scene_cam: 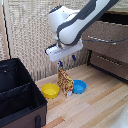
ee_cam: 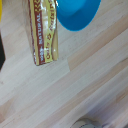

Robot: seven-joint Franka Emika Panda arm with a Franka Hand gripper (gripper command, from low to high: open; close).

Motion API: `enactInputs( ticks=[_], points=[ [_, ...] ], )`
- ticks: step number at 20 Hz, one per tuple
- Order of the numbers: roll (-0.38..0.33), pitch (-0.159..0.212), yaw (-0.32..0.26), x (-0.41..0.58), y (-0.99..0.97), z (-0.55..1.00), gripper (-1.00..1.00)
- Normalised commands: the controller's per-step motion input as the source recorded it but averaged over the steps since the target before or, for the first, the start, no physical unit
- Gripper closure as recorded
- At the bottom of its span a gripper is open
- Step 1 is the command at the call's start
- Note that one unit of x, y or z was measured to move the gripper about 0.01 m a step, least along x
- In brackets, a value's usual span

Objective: Locate and clasp the grip of the topmost drawer. Steadily and circumspectly yank the drawer open. Discover and seize the nutrition bar using your clamp. Deposit the nutrition bar in the accessible drawer. Unclench the nutrition bar.

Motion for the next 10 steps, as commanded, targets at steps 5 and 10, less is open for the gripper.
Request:
enactInputs(
  ticks=[5,10],
  points=[
    [0.149,0.117,-0.175,0.621,-0.16,0.03,-1.00],
    [0.178,0.120,-0.100,0.393,-0.37,-0.13,-1.00]
  ],
)
